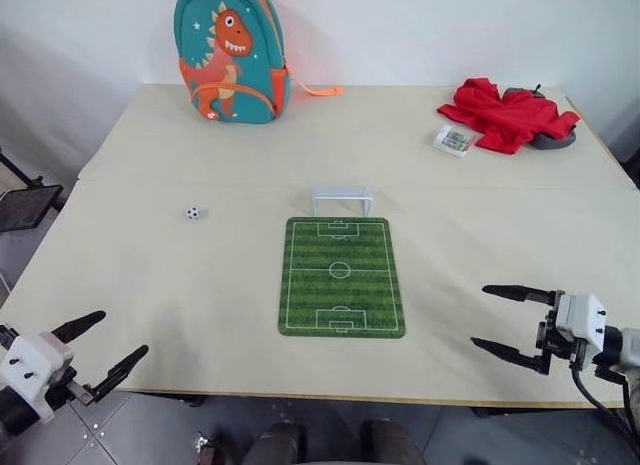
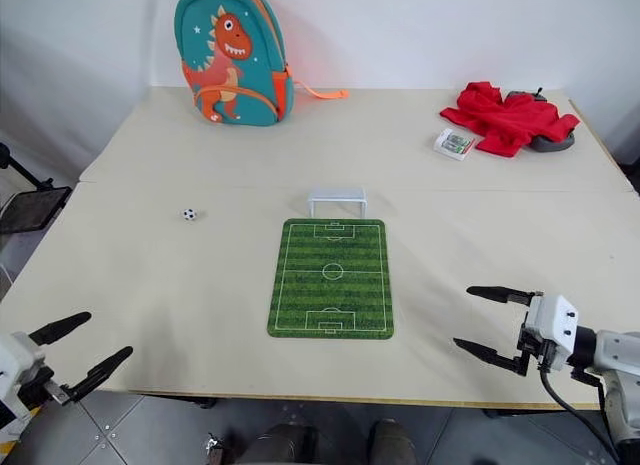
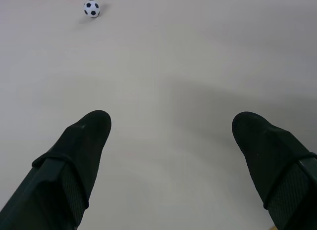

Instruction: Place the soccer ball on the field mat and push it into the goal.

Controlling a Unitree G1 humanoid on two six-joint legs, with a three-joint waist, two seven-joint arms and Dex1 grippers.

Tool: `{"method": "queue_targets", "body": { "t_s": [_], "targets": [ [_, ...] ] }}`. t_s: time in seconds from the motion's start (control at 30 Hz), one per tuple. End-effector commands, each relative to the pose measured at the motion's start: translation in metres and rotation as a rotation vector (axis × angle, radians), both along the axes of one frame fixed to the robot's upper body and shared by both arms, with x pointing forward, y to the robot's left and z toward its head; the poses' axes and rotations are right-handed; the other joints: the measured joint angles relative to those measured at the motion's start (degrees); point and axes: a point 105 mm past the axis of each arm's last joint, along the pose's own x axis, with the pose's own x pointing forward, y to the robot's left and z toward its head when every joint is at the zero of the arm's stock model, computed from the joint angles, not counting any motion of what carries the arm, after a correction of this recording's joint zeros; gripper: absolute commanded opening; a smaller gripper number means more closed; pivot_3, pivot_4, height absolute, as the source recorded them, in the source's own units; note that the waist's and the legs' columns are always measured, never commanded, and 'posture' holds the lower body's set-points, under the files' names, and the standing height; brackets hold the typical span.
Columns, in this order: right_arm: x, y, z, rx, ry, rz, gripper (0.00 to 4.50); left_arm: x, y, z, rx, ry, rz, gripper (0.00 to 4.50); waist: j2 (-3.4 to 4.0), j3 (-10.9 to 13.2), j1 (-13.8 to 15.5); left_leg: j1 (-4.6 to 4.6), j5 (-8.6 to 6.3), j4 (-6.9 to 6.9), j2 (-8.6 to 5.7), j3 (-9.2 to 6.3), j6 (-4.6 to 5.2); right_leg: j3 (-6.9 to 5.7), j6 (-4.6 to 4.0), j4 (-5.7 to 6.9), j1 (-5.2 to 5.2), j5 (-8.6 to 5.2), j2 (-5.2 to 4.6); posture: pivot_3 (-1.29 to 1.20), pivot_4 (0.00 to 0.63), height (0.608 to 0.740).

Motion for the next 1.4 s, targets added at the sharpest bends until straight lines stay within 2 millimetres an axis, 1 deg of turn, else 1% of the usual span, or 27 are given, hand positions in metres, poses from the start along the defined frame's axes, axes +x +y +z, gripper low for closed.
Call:
{"method": "queue_targets", "body": {
  "t_s": [0.03, 0.17, 0.2, 0.27, 0.3, 0.33, 0.4, 0.47, 0.53, 0.57, 0.6, 0.67, 0.7, 0.73, 0.77, 0.87, 0.97, 1.03, 1.17, 1.33, 1.4],
  "targets": [
    [0.001, 0.001, 0.005, 0.004, -0.033, 0.020, 4.50, 0.004, 0.005, 0.008, -0.014, -0.058, 0.037, 4.47, -0.01, 0.0, 0.0, 0.00, 0.00, 0.00, 0.00, 0.01, 0.01, 0.03, 0.00, 0.01, 0.00, 0.00, 0.00, 0.00, 0.150, 0.740],
    [0.015, 0.017, 0.022, 0.174, -0.086, -0.011, 4.50, 0.008, 0.006, 0.010, -0.151, -0.086, 0.075, 4.47, -0.01, 0.0, 0.0, 0.05, 0.00, 0.00, 0.02, 0.01, 0.00, 0.04, 0.01, 0.07, 0.00, 0.01, 0.02, 0.00, 0.150, 0.740],
    [0.019, 0.021, 0.027, 0.220, -0.096, -0.031, 4.50, 0.010, 0.009, 0.012, -0.195, -0.103, 0.104, 4.47, 0.00, 0.0, 0.0, 0.05, -0.01, -0.01, 0.03, 0.00, -0.01, 0.04, 0.01, 0.10, -0.02, 0.01, 0.02, 0.00, 0.150, 0.740],
    [0.029, 0.032, 0.045, 0.357, -0.139, -0.066, 4.50, 0.015, 0.023, 0.022, -0.288, -0.211, 0.223, 4.47, -0.01, 0.0, -0.1, 0.05, -0.03, -0.01, 0.05, 0.00, -0.06, 0.05, 0.01, 0.20, -0.09, 0.01, 0.04, 0.00, 0.150, 0.740],
    [0.032, 0.037, 0.051, 0.404, -0.149, -0.071, 4.50, 0.016, 0.027, 0.025, -0.312, -0.254, 0.257, 4.47, 0.00, 0.0, -0.1, 0.05, -0.04, -0.01, 0.08, -0.01, -0.08, 0.06, 0.01, 0.23, -0.12, 0.01, 0.08, 0.00, 0.150, 0.740],
    [0.035, 0.039, 0.055, 0.434, -0.159, -0.092, 4.50, 0.017, 0.031, 0.025, -0.345, -0.279, 0.307, 4.47, -0.01, 0.0, -0.1, 0.04, -0.04, 0.00, 0.08, 0.01, -0.09, 0.09, 0.01, 0.33, -0.19, 0.01, 0.08, 0.00, 0.150, 0.740],
    [0.040, 0.043, 0.061, 0.475, -0.179, -0.107, 4.50, 0.018, 0.035, 0.014, -0.368, -0.272, 0.373, 4.47, -0.01, 0.0, -0.1, 0.00, -0.04, 0.04, 0.08, 0.02, -0.12, 0.10, 0.01, 0.44, -0.28, 0.01, 0.08, 0.00, 0.150, 0.740],
    [0.039, 0.050, 0.061, 0.461, -0.196, -0.076, 4.50, 0.025, 0.033, 0.006, -0.399, -0.265, 0.408, 4.47, -0.04, 0.0, 0.0, 0.00, -0.05, 0.02, 0.06, 0.03, -0.11, 0.11, 0.03, 0.43, -0.29, 0.02, 0.08, 0.00, 0.150, 0.740],
    [0.040, 0.054, 0.060, 0.447, -0.199, -0.054, 4.50, 0.042, 0.026, 0.000, -0.411, -0.240, 0.411, 4.47, -0.07, 0.0, 0.4, -0.01, -0.05, 0.04, 0.05, 0.00, -0.11, 0.09, 0.03, 0.44, -0.28, 0.02, 0.08, 0.00, 0.150, 0.740],
    [0.040, 0.054, 0.059, 0.431, -0.201, -0.048, 4.50, 0.057, 0.020, 0.008, -0.445, -0.261, 0.397, 4.47, -0.08, 0.0, 0.7, -0.03, -0.05, 0.07, 0.01, -0.03, -0.11, 0.09, 0.04, 0.47, -0.29, 0.02, 0.08, 0.00, 0.150, 0.740],
    [0.040, 0.054, 0.058, 0.419, -0.204, -0.043, 4.50, 0.067, 0.016, 0.014, -0.471, -0.277, 0.387, 4.47, -0.09, 0.0, 1.0, -0.04, -0.04, 0.13, 0.00, -0.07, -0.11, 0.08, 0.04, 0.47, -0.27, 0.02, 0.08, 0.00, 0.150, 0.740],
    [0.042, 0.054, 0.056, 0.399, -0.208, -0.043, 4.50, 0.095, 0.005, 0.037, -0.516, -0.316, 0.346, 4.47, -0.14, 0.0, 1.5, -0.07, -0.02, 0.24, -0.01, -0.13, -0.13, 0.08, 0.05, 0.51, -0.25, 0.03, 0.10, 0.00, 0.150, 0.740],
    [0.043, 0.054, 0.055, 0.399, -0.211, -0.045, 4.50, 0.107, 0.003, 0.042, -0.509, -0.308, 0.357, 4.47, -0.18, -0.1, 1.6, -0.06, 0.00, 0.29, -0.02, -0.13, -0.13, 0.09, 0.05, 0.54, -0.22, 0.03, 0.10, 0.00, 0.150, 0.740],
    [0.044, 0.054, 0.055, 0.399, -0.213, -0.046, 4.50, 0.115, 0.002, 0.045, -0.502, -0.300, 0.370, 4.47, -0.20, -0.1, 1.4, -0.06, 0.01, 0.33, -0.04, -0.14, -0.14, 0.09, 0.05, 0.58, -0.22, 0.03, 0.11, 0.00, 0.150, 0.740],
    [0.046, 0.054, 0.054, 0.404, -0.214, -0.050, 4.50, 0.132, -0.003, 0.049, -0.491, -0.284, 0.363, 4.47, -0.21, -0.1, 1.3, -0.05, 0.01, 0.33, -0.04, -0.09, -0.14, 0.15, 0.06, 0.61, -0.24, 0.04, 0.12, 0.00, 0.150, 0.740],
    [0.048, 0.058, 0.051, 0.417, -0.212, -0.052, 4.50, 0.173, -0.018, 0.052, -0.458, -0.220, 0.345, 4.47, -0.23, -0.1, 0.7, -0.01, 0.02, 0.24, -0.06, 0.03, -0.14, 0.25, 0.12, 0.75, -0.35, 0.07, 0.15, 0.00, 0.150, 0.740],
    [0.050, 0.062, 0.050, 0.428, -0.211, -0.046, 4.50, 0.204, -0.027, 0.052, -0.421, -0.193, 0.340, 4.47, -0.25, -0.1, 0.0, -0.06, 0.03, 0.19, -0.09, 0.24, -0.16, 0.34, 0.12, 1.27, -0.71, 0.07, 0.14, 0.00, 0.150, 0.740],
    [0.050, 0.064, 0.049, 0.437, -0.214, -0.047, 4.50, 0.218, -0.035, 0.055, -0.413, -0.189, 0.320, 4.47, -0.30, -0.1, -0.5, -0.15, 0.04, 0.16, -0.08, 0.34, -0.16, 0.25, 0.12, 1.47, -0.89, 0.07, 0.19, 0.00, 0.150, 0.740],
    [0.051, 0.067, 0.048, 0.454, -0.225, -0.062, 4.50, 0.239, -0.043, 0.049, -0.428, -0.159, 0.334, 4.47, -0.38, -0.1, -1.6, -0.15, 0.03, 0.14, -0.09, 0.36, -0.15, 0.24, 0.13, 1.50, -0.99, 0.07, 0.21, 0.00, 0.150, 0.740],
    [0.050, 0.071, 0.045, 0.460, -0.229, -0.068, 4.50, 0.252, -0.050, 0.032, -0.392, -0.110, 0.362, 4.47, -0.38, -0.1, -1.6, -0.14, 0.03, 0.16, -0.12, 0.41, -0.15, 0.28, 0.14, 1.53, -1.05, 0.08, 0.22, 0.00, 0.150, 0.740],
    [0.050, 0.071, 0.046, 0.463, -0.234, -0.074, 4.50, 0.255, -0.054, 0.029, -0.376, -0.101, 0.356, 4.47, -0.41, -0.1, -1.4, -0.15, 0.03, 0.18, -0.14, 0.41, -0.15, 0.30, 0.16, 1.55, -1.06, 0.09, 0.21, 0.00, 0.150, 0.740]
  ]
}}
